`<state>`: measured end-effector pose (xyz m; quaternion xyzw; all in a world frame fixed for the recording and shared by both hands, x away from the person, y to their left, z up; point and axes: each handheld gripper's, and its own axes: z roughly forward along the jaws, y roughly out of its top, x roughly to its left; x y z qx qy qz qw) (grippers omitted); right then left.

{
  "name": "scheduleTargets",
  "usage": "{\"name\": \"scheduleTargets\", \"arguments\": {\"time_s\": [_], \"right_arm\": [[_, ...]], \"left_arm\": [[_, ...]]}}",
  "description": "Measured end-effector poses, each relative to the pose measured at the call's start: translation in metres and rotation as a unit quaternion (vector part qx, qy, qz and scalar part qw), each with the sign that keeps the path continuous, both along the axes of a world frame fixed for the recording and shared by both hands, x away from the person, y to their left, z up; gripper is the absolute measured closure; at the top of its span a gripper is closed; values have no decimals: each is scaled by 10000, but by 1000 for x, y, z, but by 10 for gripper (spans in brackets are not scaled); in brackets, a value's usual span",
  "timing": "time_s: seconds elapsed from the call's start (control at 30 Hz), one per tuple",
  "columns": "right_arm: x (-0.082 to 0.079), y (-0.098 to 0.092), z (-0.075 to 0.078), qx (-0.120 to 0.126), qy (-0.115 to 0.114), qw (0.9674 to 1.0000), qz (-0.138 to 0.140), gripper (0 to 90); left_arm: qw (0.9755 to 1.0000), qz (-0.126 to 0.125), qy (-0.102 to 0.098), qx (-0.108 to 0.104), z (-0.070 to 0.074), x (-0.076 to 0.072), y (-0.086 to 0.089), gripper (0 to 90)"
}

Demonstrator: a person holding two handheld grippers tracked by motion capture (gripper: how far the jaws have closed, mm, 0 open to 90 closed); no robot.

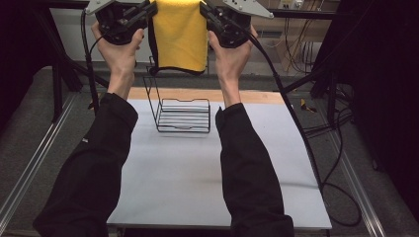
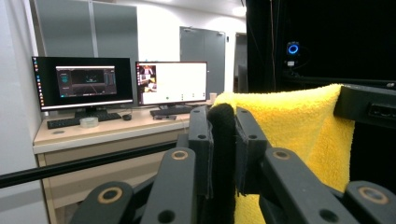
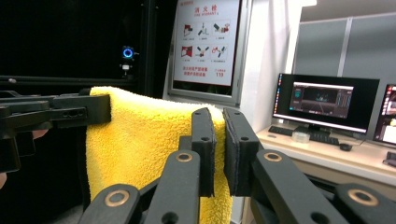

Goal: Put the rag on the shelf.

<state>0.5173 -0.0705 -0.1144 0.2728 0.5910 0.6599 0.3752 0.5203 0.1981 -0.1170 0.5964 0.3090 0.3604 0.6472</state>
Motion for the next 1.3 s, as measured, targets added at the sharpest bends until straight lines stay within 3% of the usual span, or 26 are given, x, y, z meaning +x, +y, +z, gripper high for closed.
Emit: {"name": "scheduleTargets", "arguments": {"time_s": [0.4, 0.57, 1.3], "right_arm": [[18, 3, -18, -75, 177, 9998, 18, 841], [21, 3, -27, -100, 272, 9996, 62, 841], [13, 0, -67, -436, 712, 9959, 343, 840]], "left_arm": [[9999, -13, 133, 59, -22, 10, 4, 791], [9996, -15, 204, 182, -32, 9, 5, 791], [9975, -117, 538, 432, -74, -6, 11, 790]]}}
